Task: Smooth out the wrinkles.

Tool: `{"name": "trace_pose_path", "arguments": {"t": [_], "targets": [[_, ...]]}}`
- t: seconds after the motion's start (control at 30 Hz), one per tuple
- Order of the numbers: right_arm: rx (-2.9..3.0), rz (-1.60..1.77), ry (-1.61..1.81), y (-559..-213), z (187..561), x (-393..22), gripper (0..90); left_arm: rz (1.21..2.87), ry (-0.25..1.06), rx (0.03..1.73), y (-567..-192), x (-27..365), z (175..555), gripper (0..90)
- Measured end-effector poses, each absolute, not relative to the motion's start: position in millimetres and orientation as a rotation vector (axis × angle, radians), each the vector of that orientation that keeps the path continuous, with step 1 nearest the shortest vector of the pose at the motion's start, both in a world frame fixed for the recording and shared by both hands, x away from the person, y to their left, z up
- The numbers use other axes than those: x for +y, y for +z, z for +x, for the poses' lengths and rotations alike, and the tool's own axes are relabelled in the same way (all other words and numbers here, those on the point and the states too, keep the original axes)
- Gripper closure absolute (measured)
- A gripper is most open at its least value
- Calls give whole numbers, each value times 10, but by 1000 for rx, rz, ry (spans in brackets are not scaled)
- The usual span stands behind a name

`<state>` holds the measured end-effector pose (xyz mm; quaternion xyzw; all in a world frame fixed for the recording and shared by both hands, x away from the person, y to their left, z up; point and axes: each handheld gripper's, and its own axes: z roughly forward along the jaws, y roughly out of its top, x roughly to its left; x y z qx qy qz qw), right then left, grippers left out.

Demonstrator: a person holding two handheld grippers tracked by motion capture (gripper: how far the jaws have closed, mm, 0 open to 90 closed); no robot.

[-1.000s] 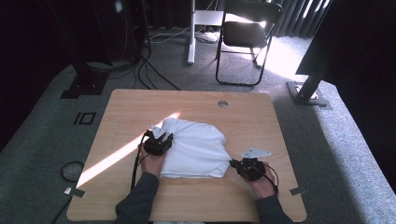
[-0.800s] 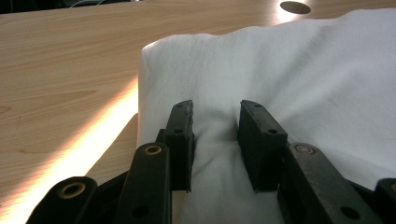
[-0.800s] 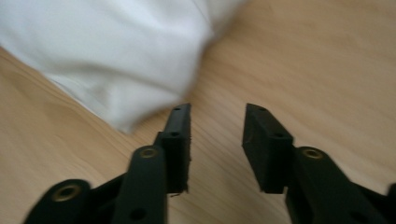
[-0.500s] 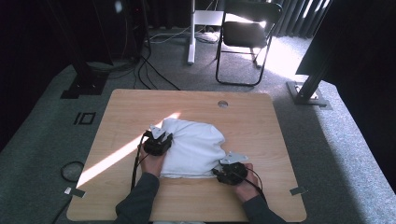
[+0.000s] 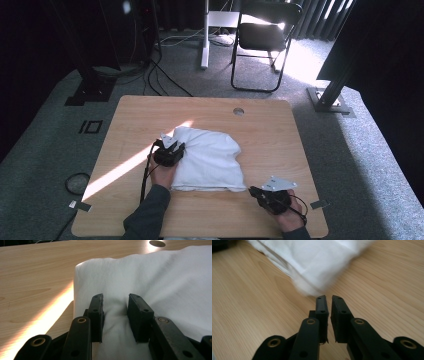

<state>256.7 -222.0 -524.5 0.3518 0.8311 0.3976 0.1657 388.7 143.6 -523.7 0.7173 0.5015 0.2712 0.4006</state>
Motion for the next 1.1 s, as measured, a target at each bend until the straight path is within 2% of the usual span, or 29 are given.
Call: {"name": "trace_pose_path", "arguments": {"t": [0.1,0.23,0.4,0.53,0.63,0.8,1.1], "targets": [[2309,1043,1194,-5208,2569,-2359,609,1801,665,1267,-5238,1460,3890,665],[2229,1051,1225,-5071,2758,-2259,497,1772,602,1262,-5147,1535,3904,628],[2204,964,1281,-4903,3107,-1803,425,1711,562,1197,-4895,1696,3730,535],[2264,883,1295,-4904,3316,-1342,380,1778,547,1080,-4846,1653,3466,524],[2333,846,1222,-5054,3416,-1078,363,1877,533,1038,-5013,1528,3287,524],[2396,911,1123,-5320,3571,-962,365,1905,524,1038,-5243,1445,3223,512],[2355,1062,1150,-5397,3815,-1162,371,1897,508,1023,-5265,1263,3350,504]]}}
